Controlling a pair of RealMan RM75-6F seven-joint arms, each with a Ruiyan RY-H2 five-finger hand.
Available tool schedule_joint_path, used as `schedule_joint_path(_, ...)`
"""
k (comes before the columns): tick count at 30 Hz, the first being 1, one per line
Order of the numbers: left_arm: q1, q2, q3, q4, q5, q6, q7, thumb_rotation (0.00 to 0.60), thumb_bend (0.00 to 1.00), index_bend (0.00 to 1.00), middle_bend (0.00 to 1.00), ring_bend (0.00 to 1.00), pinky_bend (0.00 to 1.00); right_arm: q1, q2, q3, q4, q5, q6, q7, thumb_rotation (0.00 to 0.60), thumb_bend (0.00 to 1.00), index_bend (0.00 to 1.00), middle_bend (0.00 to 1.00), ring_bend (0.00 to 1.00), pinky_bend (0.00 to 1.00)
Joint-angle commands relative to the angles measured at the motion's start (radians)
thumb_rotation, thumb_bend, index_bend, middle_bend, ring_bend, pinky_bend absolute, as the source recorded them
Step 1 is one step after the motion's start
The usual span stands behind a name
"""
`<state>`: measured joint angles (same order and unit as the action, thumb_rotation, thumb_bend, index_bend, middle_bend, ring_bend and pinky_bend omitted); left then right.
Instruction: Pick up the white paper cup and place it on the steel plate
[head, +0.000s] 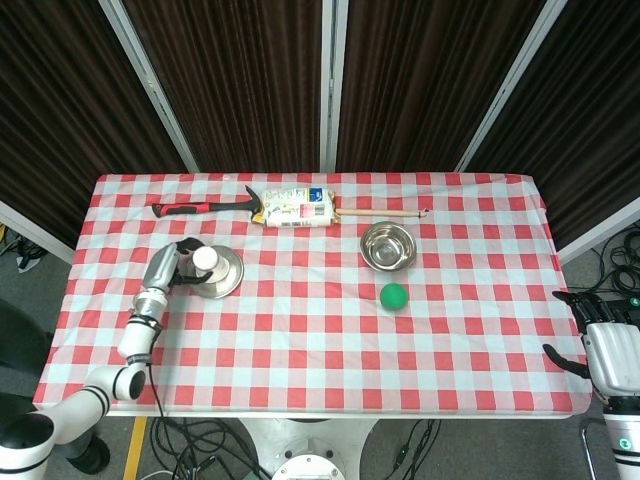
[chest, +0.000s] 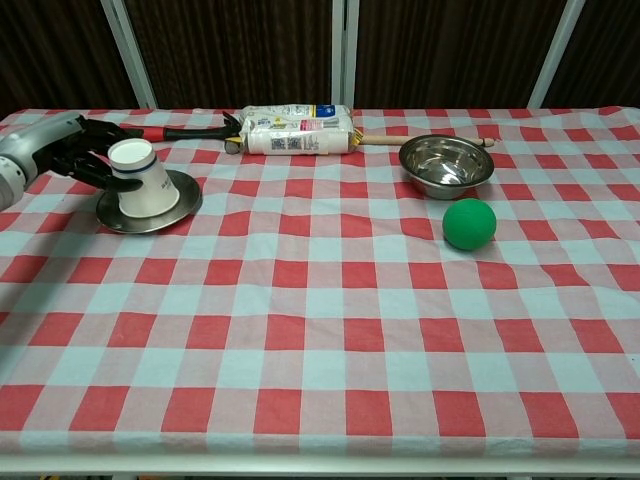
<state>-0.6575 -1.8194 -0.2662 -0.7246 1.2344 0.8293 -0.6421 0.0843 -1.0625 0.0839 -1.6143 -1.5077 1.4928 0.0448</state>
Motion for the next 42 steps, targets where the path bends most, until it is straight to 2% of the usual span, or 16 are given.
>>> schedule_joint_path(1,-0.005,-0.006,-0.011,0.019,-0.015,-0.022,-0.005,0.6,0.26,0.44,0.43,0.28,0.28,0.001,-0.001,0.0,0.001,-0.004,0.001,0.001,0.6,0.07,0.23,0.27,0.18,0.31)
schedule_joint_path(8,0.014,0.003,0.026,-0.046,0.043,0.026,-0.03,0.6,0.26,0.44,0.43,0.28,0.28,-0.001,-0.004,0.0,0.003,-0.006,0.008,-0.001,0.6,0.07,0.23,0.27,0.18,0.31)
schedule_joint_path(12,0.016,0.003,0.027,-0.064,0.059,0.057,-0.043,0.6,0.26,0.44,0.43,0.28,0.27,-0.004,0.001,0.001,-0.001,-0.002,0.012,-0.006,0.6,0.07,0.23,0.27,0.18,0.31)
schedule_joint_path(20,-0.017,-0.04,-0.01,0.068,-0.006,-0.03,-0.021,0.6,0.26,0.44,0.43,0.28,0.27,-0.006,0.004,0.002,-0.013,-0.005,0.018,-0.013,0.6,0.07,0.23,0.27,0.18,0.31)
schedule_joint_path(24,-0.017,-0.047,-0.021,0.096,-0.019,-0.042,-0.038,0.6,0.26,0.44,0.43,0.28,0.27,-0.005,0.004,0.0,-0.015,-0.01,0.018,-0.014,0.6,0.07,0.24,0.27,0.18,0.31)
schedule_joint_path(32,0.025,0.006,0.037,-0.036,0.066,0.031,-0.092,0.6,0.26,0.44,0.43,0.28,0.26,-0.005,0.001,-0.002,-0.011,-0.008,0.015,-0.009,0.6,0.07,0.24,0.27,0.18,0.31)
schedule_joint_path(35,0.028,0.015,0.04,-0.064,0.079,0.059,-0.079,0.6,0.26,0.44,0.43,0.28,0.25,-0.006,0.002,-0.002,-0.01,-0.005,0.015,-0.01,0.6,0.07,0.24,0.27,0.18,0.31)
schedule_joint_path(39,0.007,-0.001,0.02,-0.026,0.053,0.032,-0.051,0.6,0.26,0.44,0.43,0.28,0.25,-0.005,0.003,-0.001,-0.012,-0.004,0.013,-0.01,0.6,0.07,0.24,0.27,0.18,0.31)
schedule_joint_path(42,-0.017,-0.032,-0.002,0.05,0.015,-0.022,-0.041,0.6,0.26,0.44,0.43,0.28,0.25,-0.005,0.002,0.001,-0.012,-0.003,0.013,-0.01,0.6,0.07,0.24,0.27,0.18,0.31)
